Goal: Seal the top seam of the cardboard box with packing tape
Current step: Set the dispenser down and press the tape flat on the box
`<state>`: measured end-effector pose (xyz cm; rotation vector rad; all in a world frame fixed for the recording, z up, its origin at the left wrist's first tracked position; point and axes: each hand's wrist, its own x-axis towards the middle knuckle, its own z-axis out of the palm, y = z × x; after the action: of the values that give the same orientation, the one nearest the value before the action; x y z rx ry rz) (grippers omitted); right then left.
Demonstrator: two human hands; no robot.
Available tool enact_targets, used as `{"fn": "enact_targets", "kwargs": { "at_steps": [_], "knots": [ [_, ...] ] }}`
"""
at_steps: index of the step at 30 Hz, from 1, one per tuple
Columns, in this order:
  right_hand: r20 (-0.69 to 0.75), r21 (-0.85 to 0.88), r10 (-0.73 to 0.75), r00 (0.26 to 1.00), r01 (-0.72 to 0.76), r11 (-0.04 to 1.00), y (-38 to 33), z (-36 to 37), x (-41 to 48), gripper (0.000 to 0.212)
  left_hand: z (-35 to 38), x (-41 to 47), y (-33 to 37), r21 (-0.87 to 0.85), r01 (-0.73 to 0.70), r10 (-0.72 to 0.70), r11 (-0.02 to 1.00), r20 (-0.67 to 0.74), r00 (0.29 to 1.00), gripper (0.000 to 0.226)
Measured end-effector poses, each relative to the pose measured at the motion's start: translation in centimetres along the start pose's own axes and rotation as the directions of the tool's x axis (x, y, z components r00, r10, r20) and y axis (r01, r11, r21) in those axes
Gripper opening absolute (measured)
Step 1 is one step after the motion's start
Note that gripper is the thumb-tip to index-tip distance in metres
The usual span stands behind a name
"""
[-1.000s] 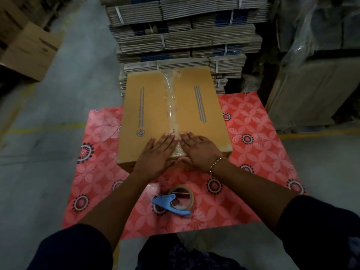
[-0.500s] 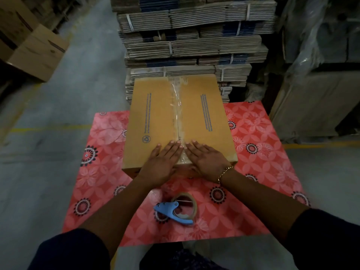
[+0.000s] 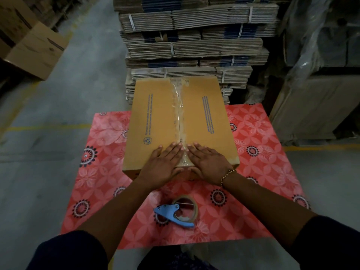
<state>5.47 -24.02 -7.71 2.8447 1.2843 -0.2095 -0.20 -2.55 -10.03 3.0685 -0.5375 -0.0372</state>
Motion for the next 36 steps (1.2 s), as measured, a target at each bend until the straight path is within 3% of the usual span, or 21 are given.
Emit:
{"fn": "enact_targets", "kwargs": {
  "at_steps": [3,7,12,20,23,28,36],
  "knots": [
    [0.046,0.014,-0.016,0.999,0.015,1.000,0.2,0.1,-0.1,0.066,0.0,0.0,-0.2,-0.012,-0.022,0.022,1.000,0.028,0.999,0.069],
    [0.057,0.021,0.009,0.998,-0.010,1.000,0.3,-0.2,-0.1,0.076,-0.5,-0.1,-0.2,-0.005,-0.026,0.026,1.000,0.103,0.994,0.083],
    [-0.064,-0.001,0.066,0.996,-0.067,0.998,-0.7,0.6,0.0,0.069,0.4,-0.1,0.2,0.019,0.028,-0.028,0.999,-0.005,1.000,0.075],
    [-0.070,0.018,0.050,0.996,-0.049,0.999,-0.7,0.6,-0.2,0.069,0.3,-0.1,0.3,0.012,0.005,-0.005,1.000,0.014,1.000,0.072],
    [-0.144,0.034,0.081,0.986,-0.077,0.996,-1.3,0.2,-0.5,0.067,-0.3,-0.6,0.8,-0.010,0.014,-0.014,1.000,-0.048,0.999,0.070],
    [-0.309,0.011,0.022,0.951,-0.020,1.000,-2.1,1.5,-0.6,0.042,1.0,-1.1,1.8,-0.012,-0.016,0.013,1.000,-0.190,0.982,0.052],
    [-0.301,-0.060,-0.078,0.950,0.063,0.996,-0.6,2.4,-1.2,0.041,2.0,-1.5,1.1,0.032,-0.068,0.074,0.997,-0.230,0.970,0.049]
  ]
}}
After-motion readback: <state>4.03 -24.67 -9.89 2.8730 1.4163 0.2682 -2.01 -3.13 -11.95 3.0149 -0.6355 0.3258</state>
